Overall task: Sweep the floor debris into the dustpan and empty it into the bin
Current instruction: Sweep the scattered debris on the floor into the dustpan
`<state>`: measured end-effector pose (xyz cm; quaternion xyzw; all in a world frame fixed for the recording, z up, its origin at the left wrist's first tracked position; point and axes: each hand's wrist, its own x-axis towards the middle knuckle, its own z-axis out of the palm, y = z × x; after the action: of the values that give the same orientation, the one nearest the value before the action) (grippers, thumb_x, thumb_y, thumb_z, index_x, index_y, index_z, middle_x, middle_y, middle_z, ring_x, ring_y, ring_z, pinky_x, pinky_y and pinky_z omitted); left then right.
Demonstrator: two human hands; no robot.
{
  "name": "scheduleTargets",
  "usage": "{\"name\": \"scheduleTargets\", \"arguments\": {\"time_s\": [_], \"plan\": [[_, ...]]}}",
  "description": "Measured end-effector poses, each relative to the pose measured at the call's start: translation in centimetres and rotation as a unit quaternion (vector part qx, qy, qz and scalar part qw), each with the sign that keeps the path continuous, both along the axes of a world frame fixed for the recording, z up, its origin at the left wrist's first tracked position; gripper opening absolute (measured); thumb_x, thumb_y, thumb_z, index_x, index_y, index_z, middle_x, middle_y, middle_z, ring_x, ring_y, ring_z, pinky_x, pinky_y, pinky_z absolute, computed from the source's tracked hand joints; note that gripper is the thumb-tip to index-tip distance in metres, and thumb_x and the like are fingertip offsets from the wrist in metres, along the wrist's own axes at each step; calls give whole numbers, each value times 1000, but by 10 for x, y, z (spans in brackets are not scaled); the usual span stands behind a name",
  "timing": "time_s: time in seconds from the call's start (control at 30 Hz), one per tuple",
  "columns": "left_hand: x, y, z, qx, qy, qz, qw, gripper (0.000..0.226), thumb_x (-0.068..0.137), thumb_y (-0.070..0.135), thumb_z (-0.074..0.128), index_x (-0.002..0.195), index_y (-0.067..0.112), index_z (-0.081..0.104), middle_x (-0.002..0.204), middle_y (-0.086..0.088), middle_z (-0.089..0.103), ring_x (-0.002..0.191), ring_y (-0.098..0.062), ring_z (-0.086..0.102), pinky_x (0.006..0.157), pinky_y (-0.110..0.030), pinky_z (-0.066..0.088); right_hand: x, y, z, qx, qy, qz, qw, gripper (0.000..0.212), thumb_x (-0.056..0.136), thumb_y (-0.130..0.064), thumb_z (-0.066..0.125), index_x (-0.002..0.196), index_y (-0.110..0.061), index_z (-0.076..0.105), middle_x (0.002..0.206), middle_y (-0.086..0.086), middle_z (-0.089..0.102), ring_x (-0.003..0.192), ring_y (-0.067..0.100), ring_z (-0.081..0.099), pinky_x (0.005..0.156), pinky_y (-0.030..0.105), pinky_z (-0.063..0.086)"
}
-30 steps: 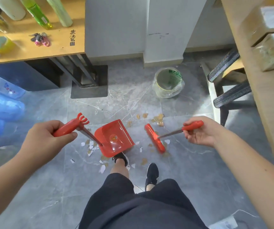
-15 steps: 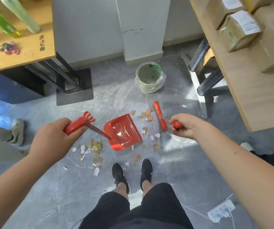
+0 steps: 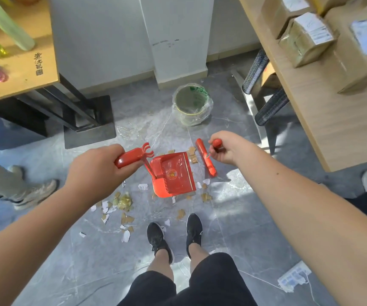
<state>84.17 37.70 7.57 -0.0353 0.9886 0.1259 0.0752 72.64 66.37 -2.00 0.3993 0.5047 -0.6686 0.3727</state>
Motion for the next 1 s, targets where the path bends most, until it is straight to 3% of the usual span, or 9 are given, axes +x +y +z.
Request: {"name": "scheduleTargets", "arguments": {"time_s": [0.27,0.37,0.43,0.5,0.73,0.87,1.0], "plan": [[-16,-4,-14,-14,17,-27,999,53,87,68,57,67,19,52,55,5,53,50,-15,53,50,-35,48,-12,-2,-18,21,13,14,1000,19,95,4,42,80,-7,47,40,-3,34,31,7,39,36,17,47],[-16,-13,-18,-16,17,-15,1000,53,87,67,59,67,18,53,55,4,54,51,-16,53,50,-35,49,-10,0,-38,28,-1,31,999,11,93,6,44,98,-3,48,52,2,35,37,11,44,35,20,48],[-13,-17,-20,-17,14,-11,1000,52,87,66,60,67,18,54,54,5,53,51,-15,53,50,-33,48,-9,-4,-52,41,-13,52,998,19,92,7,46,108,-2,46,59,4,36,48,12,45,35,22,49],[-10,-20,-22,-18,14,-10,1000,51,86,65,61,67,19,53,52,6,50,49,-13,50,49,-31,44,-9,-11,-63,51,-20,67,996,23,92,8,43,112,-3,44,53,2,34,50,11,40,36,22,49],[17,-37,-33,-44,22,-3,999,53,84,68,64,64,23,46,49,8,41,44,-7,40,44,-26,34,17,-58,-76,74,-14,151,986,22,92,9,36,97,-10,47,54,0,32,34,6,31,36,18,40],[45,-52,-37,-47,39,14,998,60,79,80,41,63,22,46,50,9,42,43,-11,40,43,-22,23,49,-86,-84,102,-16,204,973,22,88,9,37,92,-9,49,54,1,35,35,7,32,38,18,40],[76,-68,-38,-33,57,46,997,65,78,82,40,62,20,47,48,11,38,41,-14,39,42,-20,20,85,-103,-86,122,-16,255,959,22,83,10,37,85,-7,49,49,2,37,38,10,33,41,19,38]]}}
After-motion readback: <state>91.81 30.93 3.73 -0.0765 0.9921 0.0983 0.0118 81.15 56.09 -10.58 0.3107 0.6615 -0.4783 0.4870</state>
